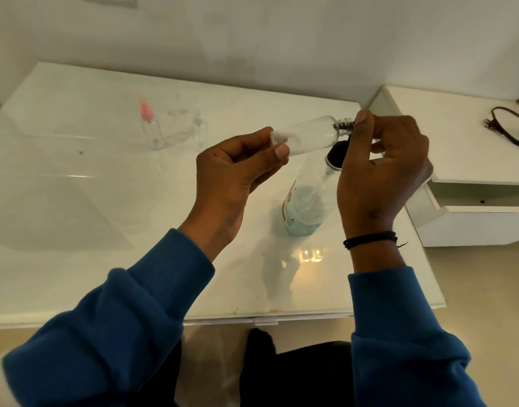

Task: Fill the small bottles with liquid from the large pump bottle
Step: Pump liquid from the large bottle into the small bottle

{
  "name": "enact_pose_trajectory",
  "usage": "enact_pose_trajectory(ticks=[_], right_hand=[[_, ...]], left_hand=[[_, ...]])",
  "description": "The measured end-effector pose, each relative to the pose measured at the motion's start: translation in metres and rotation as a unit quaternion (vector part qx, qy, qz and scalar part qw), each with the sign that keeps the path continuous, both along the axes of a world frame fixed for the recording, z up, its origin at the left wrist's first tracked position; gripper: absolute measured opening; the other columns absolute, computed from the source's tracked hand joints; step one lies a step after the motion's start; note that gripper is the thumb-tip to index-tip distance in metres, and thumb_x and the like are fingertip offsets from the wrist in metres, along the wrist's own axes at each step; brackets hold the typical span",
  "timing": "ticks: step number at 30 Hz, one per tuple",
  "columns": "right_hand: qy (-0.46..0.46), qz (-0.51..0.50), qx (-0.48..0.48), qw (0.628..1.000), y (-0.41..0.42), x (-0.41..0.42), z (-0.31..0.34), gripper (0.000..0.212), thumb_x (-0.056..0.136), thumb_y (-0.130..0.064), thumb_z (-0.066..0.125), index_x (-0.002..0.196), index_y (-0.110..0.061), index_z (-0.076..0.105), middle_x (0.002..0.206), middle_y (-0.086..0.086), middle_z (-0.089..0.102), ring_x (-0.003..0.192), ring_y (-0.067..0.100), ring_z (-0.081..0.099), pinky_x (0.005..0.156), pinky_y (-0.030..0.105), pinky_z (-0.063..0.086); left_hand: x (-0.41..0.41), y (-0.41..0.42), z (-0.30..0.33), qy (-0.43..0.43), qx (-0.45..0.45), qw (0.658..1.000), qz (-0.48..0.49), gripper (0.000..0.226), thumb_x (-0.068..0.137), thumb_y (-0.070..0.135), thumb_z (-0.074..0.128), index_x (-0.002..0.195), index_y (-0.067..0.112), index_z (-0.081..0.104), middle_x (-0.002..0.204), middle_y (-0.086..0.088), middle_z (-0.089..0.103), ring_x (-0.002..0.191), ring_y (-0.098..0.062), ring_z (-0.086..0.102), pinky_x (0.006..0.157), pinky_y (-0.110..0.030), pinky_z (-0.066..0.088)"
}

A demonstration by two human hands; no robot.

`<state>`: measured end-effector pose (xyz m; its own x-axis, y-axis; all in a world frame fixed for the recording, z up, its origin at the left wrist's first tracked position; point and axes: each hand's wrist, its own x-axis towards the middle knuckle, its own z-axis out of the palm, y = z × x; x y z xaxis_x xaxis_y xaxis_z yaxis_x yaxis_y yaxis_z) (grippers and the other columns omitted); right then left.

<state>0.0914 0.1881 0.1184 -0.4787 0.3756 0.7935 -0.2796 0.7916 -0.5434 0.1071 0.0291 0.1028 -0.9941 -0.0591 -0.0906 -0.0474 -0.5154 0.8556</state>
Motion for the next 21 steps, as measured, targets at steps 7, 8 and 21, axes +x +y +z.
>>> enact_pose_trajectory(ticks=[7, 8, 21], right_hand=[[0.004, 0.007, -0.019, 1.000, -0.0028, -0.0014, -0.0061, 0.025, 0.096, -0.025, 0.062, 0.076, -0.013, 0.070, 0.077, -0.012, 0.057, 0.067, 0.014, 0.053, 0.062, 0.046, 0.050], [0.009, 0.006, -0.019, 1.000, -0.0024, -0.0011, -0.0056, 0.025, 0.096, -0.024, 0.062, 0.075, -0.012, 0.070, 0.077, -0.013, 0.057, 0.066, 0.013, 0.052, 0.063, 0.043, 0.049], [-0.003, -0.012, -0.004, 1.000, -0.0024, -0.0009, 0.0001, 0.026, 0.096, -0.028, 0.062, 0.075, -0.016, 0.069, 0.079, -0.018, 0.056, 0.074, 0.021, 0.054, 0.066, 0.022, 0.034]], left_hand=[[-0.0007, -0.0003, -0.0005, -0.001, 0.005, 1.000, 0.003, 0.037, 0.082, 0.001, 0.077, 0.118, 0.001, 0.071, 0.108, -0.011, 0.077, 0.102, -0.027, 0.075, 0.088, -0.032, 0.060], [-0.0003, 0.0002, -0.0013, -0.002, 0.004, 1.000, 0.002, 0.037, 0.082, 0.001, 0.077, 0.118, 0.000, 0.071, 0.108, -0.011, 0.078, 0.102, -0.027, 0.075, 0.088, -0.032, 0.060], [-0.0003, 0.0011, -0.0032, 0.004, 0.000, 1.000, -0.008, 0.037, 0.084, -0.001, 0.076, 0.120, -0.001, 0.070, 0.110, -0.013, 0.077, 0.102, -0.029, 0.075, 0.089, -0.032, 0.059]])
